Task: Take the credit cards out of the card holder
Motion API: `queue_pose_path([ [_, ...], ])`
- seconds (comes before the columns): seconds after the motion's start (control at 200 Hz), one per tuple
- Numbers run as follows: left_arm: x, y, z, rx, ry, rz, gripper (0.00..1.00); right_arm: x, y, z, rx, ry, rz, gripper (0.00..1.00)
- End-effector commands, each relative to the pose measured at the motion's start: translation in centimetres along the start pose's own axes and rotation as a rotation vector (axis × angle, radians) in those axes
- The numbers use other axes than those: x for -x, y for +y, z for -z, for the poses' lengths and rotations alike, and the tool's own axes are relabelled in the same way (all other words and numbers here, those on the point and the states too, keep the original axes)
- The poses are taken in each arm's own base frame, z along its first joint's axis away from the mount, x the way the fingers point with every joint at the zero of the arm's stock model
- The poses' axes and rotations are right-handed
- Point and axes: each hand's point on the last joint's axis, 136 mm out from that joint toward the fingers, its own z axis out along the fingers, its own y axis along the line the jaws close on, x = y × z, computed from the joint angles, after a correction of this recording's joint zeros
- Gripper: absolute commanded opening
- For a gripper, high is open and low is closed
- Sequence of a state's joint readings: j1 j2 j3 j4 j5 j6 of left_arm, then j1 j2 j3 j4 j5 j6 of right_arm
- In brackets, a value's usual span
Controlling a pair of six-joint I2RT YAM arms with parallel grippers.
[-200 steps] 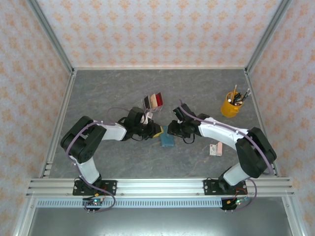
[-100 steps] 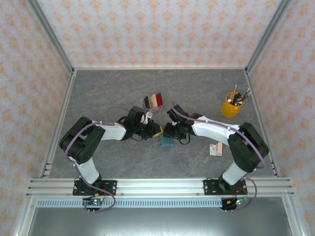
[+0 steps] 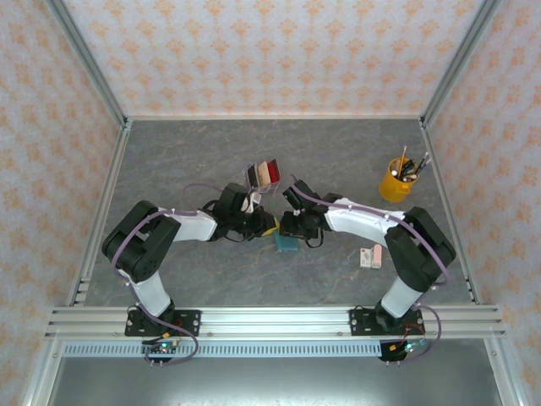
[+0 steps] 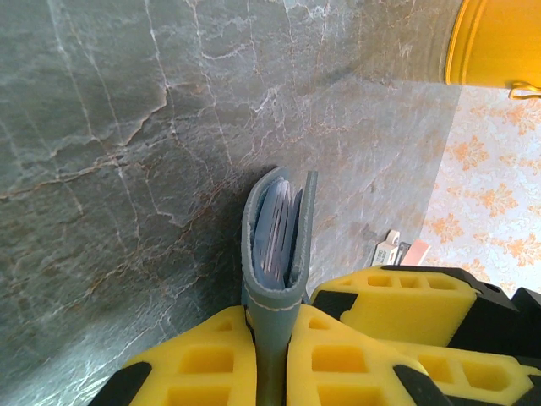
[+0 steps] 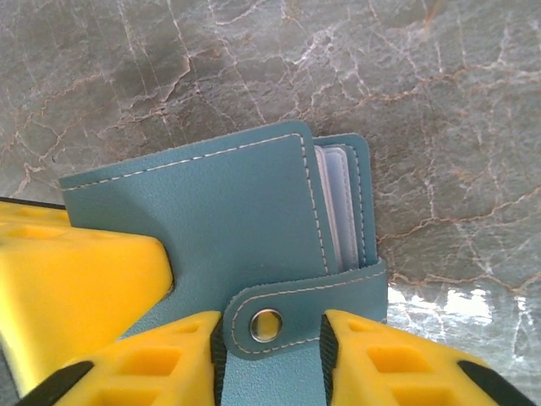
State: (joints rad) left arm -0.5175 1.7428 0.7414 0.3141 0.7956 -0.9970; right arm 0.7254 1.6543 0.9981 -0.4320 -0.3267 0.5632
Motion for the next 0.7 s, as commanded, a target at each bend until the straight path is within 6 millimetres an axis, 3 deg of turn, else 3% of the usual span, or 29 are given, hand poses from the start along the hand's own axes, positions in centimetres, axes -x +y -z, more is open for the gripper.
queue_pose_path([
  [0.0, 0.1, -1.6, 0.3, -0.010, -0.005, -0.044, 0.00, 0.5, -3.0, 0.3, -0.157, -0.046, -0.030, 0.31],
  [0.19, 0.1, -0.8, 0.2, 0.025, -0.003, -0.043, 0.00, 1.1, -5.2, 1.2, -0.267, -0.112, -0.073, 0.20],
  [0.42, -0.1, 0.2, 0.1, 0.059, -0.002, -0.038, 0.00, 1.1, -6.6, 1.9, -0.335, -0.146, -0.116, 0.18],
  [0.696, 0.0, 0.7, 0.3, 0.113, -0.002, -0.043, 0.00, 1.2, -5.3, 1.4, -0.276, -0.124, -0.096, 0.25],
])
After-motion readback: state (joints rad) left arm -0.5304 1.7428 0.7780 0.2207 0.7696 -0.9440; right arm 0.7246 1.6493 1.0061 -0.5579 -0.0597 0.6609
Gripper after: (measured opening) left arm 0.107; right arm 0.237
